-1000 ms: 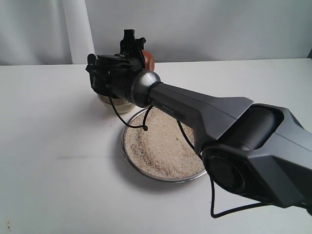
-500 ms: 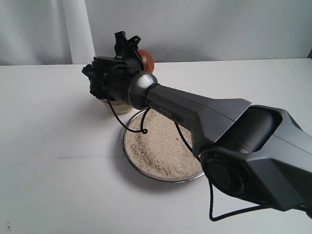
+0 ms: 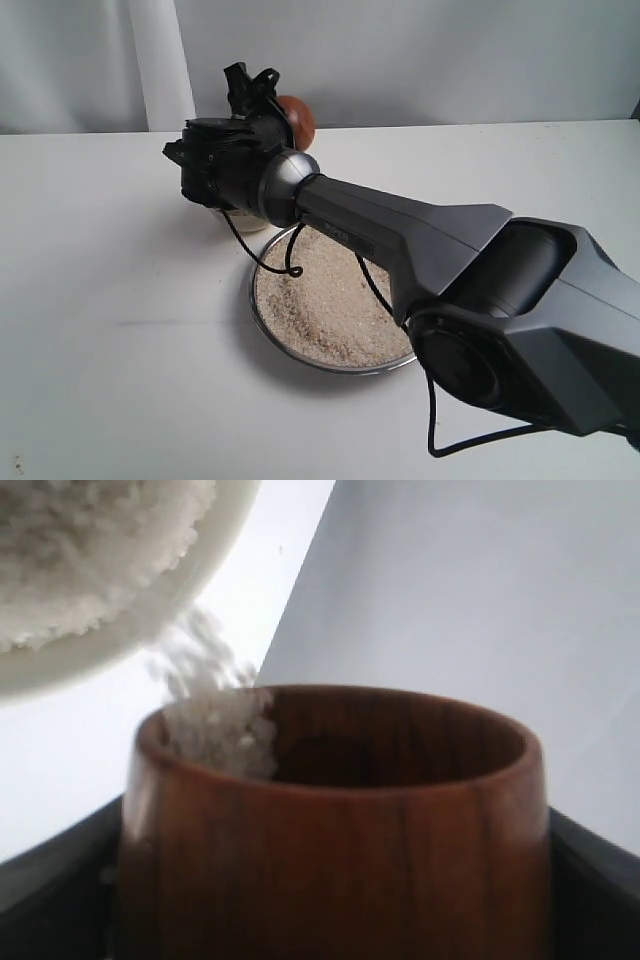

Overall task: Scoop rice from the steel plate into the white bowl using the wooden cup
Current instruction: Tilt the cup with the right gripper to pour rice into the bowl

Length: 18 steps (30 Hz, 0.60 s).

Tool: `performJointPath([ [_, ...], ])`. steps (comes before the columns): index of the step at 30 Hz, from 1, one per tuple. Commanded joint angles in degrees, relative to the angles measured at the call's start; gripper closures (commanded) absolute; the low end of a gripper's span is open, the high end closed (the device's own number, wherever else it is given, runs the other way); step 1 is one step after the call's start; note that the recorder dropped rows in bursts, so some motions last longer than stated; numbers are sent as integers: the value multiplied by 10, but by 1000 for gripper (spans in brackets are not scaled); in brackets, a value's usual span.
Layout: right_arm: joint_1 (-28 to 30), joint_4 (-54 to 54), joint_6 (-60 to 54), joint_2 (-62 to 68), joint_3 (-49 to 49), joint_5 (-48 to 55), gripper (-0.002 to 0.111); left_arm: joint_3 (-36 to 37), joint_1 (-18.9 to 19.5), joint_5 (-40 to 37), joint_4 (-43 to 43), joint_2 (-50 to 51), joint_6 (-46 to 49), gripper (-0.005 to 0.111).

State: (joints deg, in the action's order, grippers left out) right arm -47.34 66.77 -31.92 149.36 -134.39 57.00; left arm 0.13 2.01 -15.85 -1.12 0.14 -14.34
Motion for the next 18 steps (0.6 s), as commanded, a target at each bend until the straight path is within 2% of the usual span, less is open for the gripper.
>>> performJointPath([
  [1, -1, 34, -5, -5, -7, 0, 108, -1, -3, 6, 1, -1, -2, 107],
  [13, -2, -4, -58, -40, -3, -22, 108, -1, -3, 6, 1, -1, -2, 107],
  [18, -2, 19, -80, -45, 39, -22, 108, -1, -3, 6, 1, -1, -2, 107],
])
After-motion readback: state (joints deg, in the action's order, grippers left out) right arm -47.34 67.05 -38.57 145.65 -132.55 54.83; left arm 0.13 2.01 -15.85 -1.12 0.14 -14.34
